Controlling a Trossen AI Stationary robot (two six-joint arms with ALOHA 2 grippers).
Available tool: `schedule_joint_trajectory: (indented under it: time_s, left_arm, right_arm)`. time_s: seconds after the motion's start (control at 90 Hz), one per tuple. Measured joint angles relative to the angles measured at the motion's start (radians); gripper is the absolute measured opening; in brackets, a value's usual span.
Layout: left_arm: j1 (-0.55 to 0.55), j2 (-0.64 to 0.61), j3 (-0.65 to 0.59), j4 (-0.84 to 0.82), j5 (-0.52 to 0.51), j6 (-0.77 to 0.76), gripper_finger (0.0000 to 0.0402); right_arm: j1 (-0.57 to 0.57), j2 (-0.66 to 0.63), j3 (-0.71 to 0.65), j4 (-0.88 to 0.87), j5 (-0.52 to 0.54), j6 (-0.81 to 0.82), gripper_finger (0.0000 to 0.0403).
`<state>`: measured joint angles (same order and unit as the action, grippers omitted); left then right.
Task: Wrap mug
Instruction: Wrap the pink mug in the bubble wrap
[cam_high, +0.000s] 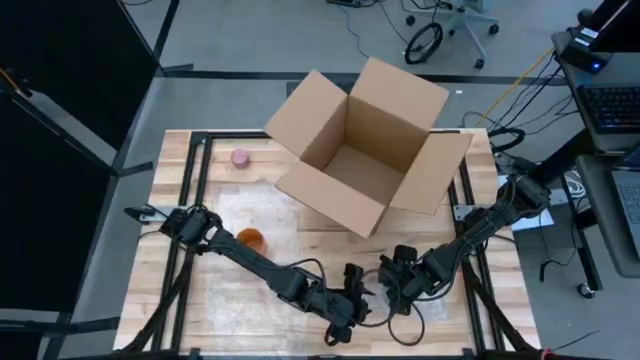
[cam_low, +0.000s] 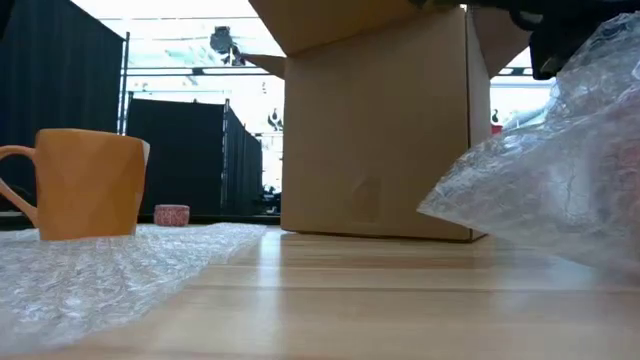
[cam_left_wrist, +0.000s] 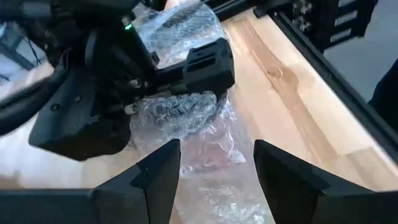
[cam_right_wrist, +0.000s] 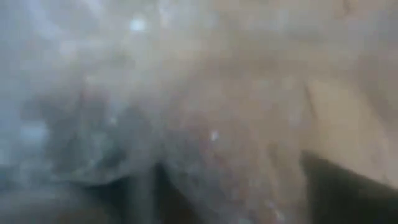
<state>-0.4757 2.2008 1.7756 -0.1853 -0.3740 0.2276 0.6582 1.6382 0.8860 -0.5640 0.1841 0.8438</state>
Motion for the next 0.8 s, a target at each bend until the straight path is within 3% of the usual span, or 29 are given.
schedule_joint_trajectory:
  time_s: [0.278,0.8]
  left_arm:
    - [0.02,0.013,0.0,0.007,0.007,0.278,0.0193]
    - [0.029,0.015,0.0,0.032,0.037,0.286,0.0193]
  right_arm:
    - [0.0,0.0,-0.001,0.024,0.0,-0.011,0.027]
    - [0.0,0.001,-0.002,0.04,0.0,-0.024,0.027]
